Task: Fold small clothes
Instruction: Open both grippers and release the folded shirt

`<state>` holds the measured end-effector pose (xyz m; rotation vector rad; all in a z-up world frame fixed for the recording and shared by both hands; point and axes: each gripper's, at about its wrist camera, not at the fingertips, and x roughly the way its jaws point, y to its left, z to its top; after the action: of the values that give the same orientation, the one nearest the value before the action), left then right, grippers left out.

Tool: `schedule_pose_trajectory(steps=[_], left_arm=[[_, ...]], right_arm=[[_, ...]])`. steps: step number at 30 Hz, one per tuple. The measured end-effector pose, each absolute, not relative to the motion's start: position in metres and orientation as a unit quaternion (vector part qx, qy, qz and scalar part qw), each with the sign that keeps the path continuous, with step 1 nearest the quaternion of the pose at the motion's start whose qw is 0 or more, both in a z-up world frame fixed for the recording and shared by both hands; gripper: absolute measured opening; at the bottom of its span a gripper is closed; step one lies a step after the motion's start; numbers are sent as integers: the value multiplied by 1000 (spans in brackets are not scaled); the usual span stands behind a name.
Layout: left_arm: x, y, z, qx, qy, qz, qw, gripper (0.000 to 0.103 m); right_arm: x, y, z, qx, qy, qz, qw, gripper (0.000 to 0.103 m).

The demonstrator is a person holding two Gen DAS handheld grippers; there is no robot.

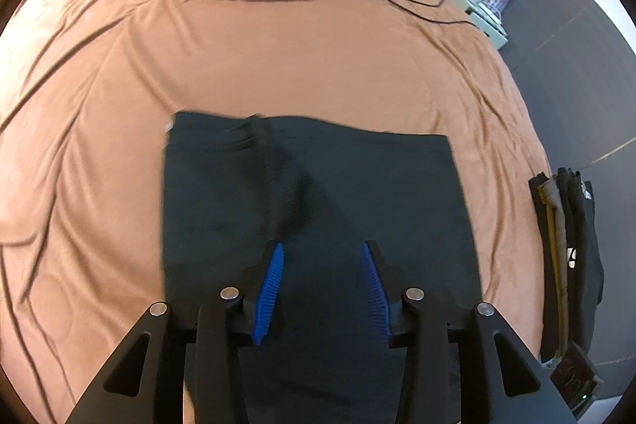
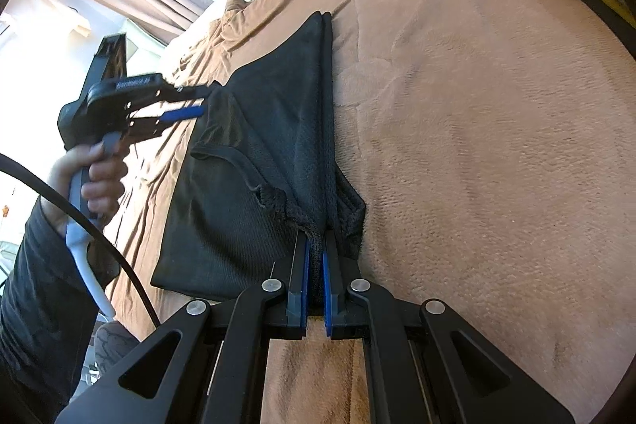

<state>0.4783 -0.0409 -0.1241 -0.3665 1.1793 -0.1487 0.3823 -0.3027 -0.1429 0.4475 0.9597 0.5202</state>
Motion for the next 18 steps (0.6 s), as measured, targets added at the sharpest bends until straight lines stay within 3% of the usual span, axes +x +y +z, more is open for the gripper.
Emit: schedule_pose_trajectory(steps=[14, 18], left_arm=[[454, -36, -152, -191, 594, -69, 779, 49], [457, -41, -156, -220, 592, -96, 769, 49]], right_arm=[[386, -299, -141, 209, 461, 240, 828, 4], [387, -297, -138, 204, 461, 240, 830, 10]])
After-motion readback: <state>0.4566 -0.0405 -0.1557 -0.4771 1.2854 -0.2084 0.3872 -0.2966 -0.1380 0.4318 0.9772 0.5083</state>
